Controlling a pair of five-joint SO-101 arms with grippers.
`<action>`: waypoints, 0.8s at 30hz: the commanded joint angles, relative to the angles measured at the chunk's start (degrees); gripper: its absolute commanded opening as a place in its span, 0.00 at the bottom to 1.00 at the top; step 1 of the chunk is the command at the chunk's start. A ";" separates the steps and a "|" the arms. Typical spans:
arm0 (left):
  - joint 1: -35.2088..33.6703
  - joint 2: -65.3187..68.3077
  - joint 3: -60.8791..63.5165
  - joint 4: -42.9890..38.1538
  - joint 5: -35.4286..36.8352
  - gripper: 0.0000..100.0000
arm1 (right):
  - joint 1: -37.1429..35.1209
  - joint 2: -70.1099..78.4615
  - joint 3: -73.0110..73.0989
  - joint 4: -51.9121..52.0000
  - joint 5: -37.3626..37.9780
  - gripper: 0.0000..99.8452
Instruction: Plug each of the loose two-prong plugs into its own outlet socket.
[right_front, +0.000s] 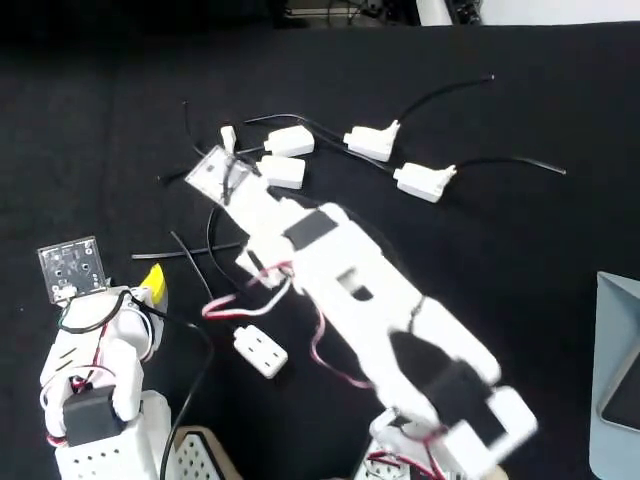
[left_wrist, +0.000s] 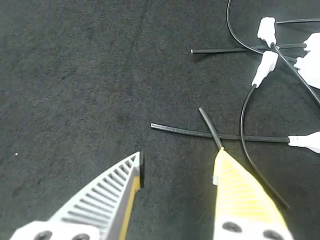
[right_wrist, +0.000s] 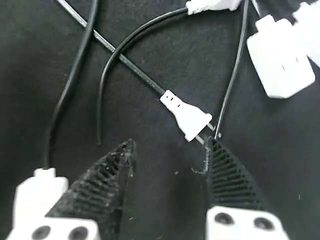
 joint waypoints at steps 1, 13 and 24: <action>-0.66 -0.26 -0.75 0.18 -0.09 0.24 | 1.32 5.85 -7.08 0.26 5.27 0.20; -0.66 -0.26 0.40 -0.62 -0.18 0.24 | 4.75 21.32 -18.07 0.26 13.89 0.20; -0.66 -0.26 0.40 -0.62 -0.18 0.24 | 6.42 33.63 -32.13 9.76 14.77 0.01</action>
